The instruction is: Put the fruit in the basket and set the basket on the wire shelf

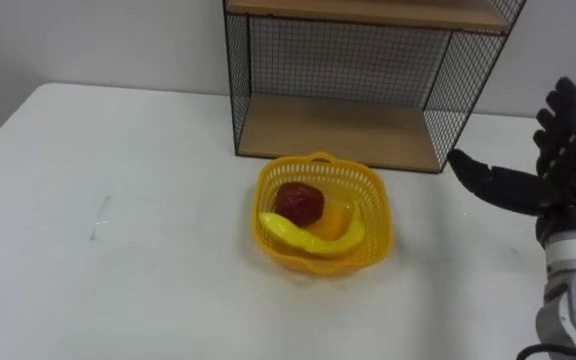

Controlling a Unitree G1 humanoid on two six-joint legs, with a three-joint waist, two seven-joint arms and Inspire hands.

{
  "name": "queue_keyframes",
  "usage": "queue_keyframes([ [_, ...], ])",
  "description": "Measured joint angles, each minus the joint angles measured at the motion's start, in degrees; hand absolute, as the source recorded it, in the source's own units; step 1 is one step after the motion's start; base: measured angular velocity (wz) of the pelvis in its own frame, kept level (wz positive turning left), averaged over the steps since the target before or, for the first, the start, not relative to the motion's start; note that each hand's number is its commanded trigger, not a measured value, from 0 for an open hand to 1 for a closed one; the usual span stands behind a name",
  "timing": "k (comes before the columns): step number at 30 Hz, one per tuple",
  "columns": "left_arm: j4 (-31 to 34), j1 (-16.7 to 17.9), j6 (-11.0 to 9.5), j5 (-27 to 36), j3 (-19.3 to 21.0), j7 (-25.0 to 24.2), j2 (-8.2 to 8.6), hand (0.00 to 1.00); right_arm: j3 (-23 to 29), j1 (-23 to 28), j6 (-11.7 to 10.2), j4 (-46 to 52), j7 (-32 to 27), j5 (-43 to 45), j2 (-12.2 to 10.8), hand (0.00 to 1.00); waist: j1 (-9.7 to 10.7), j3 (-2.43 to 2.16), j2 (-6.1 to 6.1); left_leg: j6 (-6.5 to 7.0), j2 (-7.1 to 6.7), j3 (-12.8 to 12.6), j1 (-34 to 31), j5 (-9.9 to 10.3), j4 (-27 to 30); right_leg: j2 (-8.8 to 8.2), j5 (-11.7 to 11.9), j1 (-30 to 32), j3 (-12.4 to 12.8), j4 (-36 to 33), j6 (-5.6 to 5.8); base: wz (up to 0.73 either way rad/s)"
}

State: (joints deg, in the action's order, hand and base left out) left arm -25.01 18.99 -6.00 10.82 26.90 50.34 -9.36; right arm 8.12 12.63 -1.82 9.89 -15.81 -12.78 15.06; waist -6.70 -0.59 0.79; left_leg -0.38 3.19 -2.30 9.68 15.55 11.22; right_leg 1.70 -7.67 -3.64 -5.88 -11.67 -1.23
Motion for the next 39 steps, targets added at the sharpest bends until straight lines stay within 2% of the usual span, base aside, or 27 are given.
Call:
queue_keyframes([
  [1,1.45,-0.16,-0.52,-2.01,0.14,1.69,-0.01,0.0,-0.01,0.03,0.0,0.0,-0.43,-0.01,-0.09,0.0,-0.04,0.0,-0.02,0.0,-0.01,-0.04,-0.01,0.0,-0.04,0.0,0.0,0.04,0.04,0.0,0.0,-0.04],
  [3,8.37,-0.99,-1.69,-6.86,0.35,7.04,-0.02,0.0,-0.01,0.01,-0.01,0.0,-1.8,0.0,-0.11,0.0,-0.13,-0.01,0.0,0.0,-0.04,-0.01,-0.09,0.0,-0.08,-0.01,0.0,0.21,0.14,-0.01,0.0,0.0],
  [8,16.64,-1.86,-2.2,-14.42,0.5,12.69,-0.11,0.0,0.04,1.18,-0.05,-0.01,-2.93,-0.02,-0.18,0.0,0.11,-0.01,0.25,0.02,0.0,0.05,-0.07,-0.01,0.17,0.06,-0.05,0.24,0.41,0.02,0.07,0.0],
  [13,26.23,-1.97,-3.21,-18.14,0.99,13.17,-0.19,0.0,0.31,2.1,-0.28,-0.17,-2.87,0.09,-0.82,0.0,0.31,0.12,0.27,0.02,-0.07,0.13,-0.35,-0.01,0.08,-0.07,-0.2,0.59,-0.03,-0.15,0.1,0.02],
  [16,30.29,-3.03,-4.34,-18.28,-0.23,12.55,-0.35,0.0,0.33,2.1,-2.08,-0.18,-2.83,-0.39,-0.84,0.0,0.7,0.51,0.39,0.02,-0.16,0.44,-0.42,-0.01,0.07,-0.18,-0.22,0.4,-0.21,0.01,0.12,0.06],
  [18,33.19,-3.22,-5.37,-15.22,-2.42,10.05,-0.72,0.0,-0.17,2.1,-3.77,-0.61,-2.38,-0.41,-0.93,0.0,1.36,1.12,0.32,0.02,-0.21,0.77,-0.73,-0.01,0.07,-0.23,-0.23,0.48,-0.23,0.06,0.13,0.07],
  [20,34.21,-3.22,-5.66,-13.19,-4.65,7.07,-0.71,0.0,-0.29,2.08,-4.73,-2.31,-0.89,-0.25,-1.53,0.0,1.71,1.17,0.34,0.02,-0.22,0.8,-0.96,-0.01,0.14,-0.25,-0.22,0.66,-0.25,0.07,0.13,0.02],
  [22,34.19,-3.22,-5.68,-12.66,-7.03,3.75,-0.65,0.0,-0.33,2.16,-4.75,-4.0,0.2,-0.09,-2.38,0.0,1.82,1.09,0.13,0.05,-0.25,0.7,-0.95,-0.03,0.27,-0.3,-0.23,0.68,-0.57,0.01,0.13,0.0],
  [24,34.07,-3.23,-6.49,-10.16,-12.35,-1.34,-0.58,0.0,-0.79,2.15,-5.05,-4.92,0.9,-0.47,-3.46,0.0,2.36,1.38,0.4,0.26,-0.47,0.81,-0.96,-0.15,0.33,-0.5,-0.3,0.79,-0.31,-0.02,0.26,0.0],
  [25,33.92,-3.23,-6.68,-9.32,-13.89,-2.87,-0.52,0.0,-1.03,2.15,-5.1,-5.14,1.33,-0.45,-3.68,0.0,2.7,1.39,0.42,0.29,-0.55,0.91,-1.01,-0.17,0.33,-0.58,-0.36,0.78,-0.34,-0.04,0.34,0.09],
  [27,32.82,-3.28,-6.91,-4.68,-19.28,-9.46,-0.32,0.0,-3.09,2.11,-5.11,-5.36,3.45,-0.44,-4.05,0.0,3.42,1.4,0.35,0.46,-0.8,0.99,-1.12,-0.27,0.15,-0.71,-0.48,0.85,-0.4,-0.08,0.55,0.05],
  [28,32.43,-3.3,-6.91,-3.83,-20.5,-11.13,-0.32,0.0,-3.63,2.11,-5.11,-5.36,4.14,-0.46,-4.09,0.0,3.54,1.39,0.26,0.46,-0.81,0.95,-1.11,-0.27,0.16,-0.71,-0.49,0.86,-0.43,-0.07,0.56,-0.04],
  [30,31.08,-3.3,-6.9,-1.14,-24.18,-17.46,-0.14,0.0,-5.04,2.12,-5.11,-5.36,6.02,-0.38,-4.7,0.0,4.7,1.11,-0.51,0.46,-0.81,0.78,-1.05,-0.28,0.2,-0.7,-0.49,0.83,-0.38,-0.03,0.57,-0.03],
  [32,30.2,-3.31,-6.82,1.11,-26.36,-21.39,-0.04,0.0,-5.45,2.08,-5.15,-5.52,6.84,-0.55,-5.27,0.0,4.88,0.98,-0.96,0.46,-0.81,0.57,-0.97,-0.28,0.19,-0.69,-0.49,0.82,-0.16,-0.04,0.57,-0.06],
  [33,29.22,-3.37,-6.83,1.77,-27.87,-23.61,-0.08,0.0,-6.13,1.74,-5.9,-6.83,7.26,-1.32,-5.52,0.0,5.12,0.93,-1.2,0.47,-0.8,0.44,-0.78,-0.28,0.18,-0.69,-0.48,0.73,-0.02,-0.09,0.57,-0.08],
  [36,26.2,-3.45,-6.38,4.23,-31.18,-29.1,-0.07,0.0,-7.49,1.21,-6.39,-11.29,9.05,-5.87,-5.97,0.0,5.72,0.93,-1.48,0.47,-0.78,-0.18,-0.24,-0.28,0.08,-0.65,-0.47,0.48,0.46,-0.19,0.58,-0.1],
  [39,25.45,-3.46,-5.75,6.49,-32.78,-33.02,-0.04,0.0,-9.4,1.23,-6.29,-12.26,9.98,-9.54,-6.85,0.0,6.64,1.3,-1.38,0.47,-0.75,-0.49,-0.23,-0.28,0.12,-0.66,-0.46,0.77,0.57,-0.71,0.58,0.0],
])
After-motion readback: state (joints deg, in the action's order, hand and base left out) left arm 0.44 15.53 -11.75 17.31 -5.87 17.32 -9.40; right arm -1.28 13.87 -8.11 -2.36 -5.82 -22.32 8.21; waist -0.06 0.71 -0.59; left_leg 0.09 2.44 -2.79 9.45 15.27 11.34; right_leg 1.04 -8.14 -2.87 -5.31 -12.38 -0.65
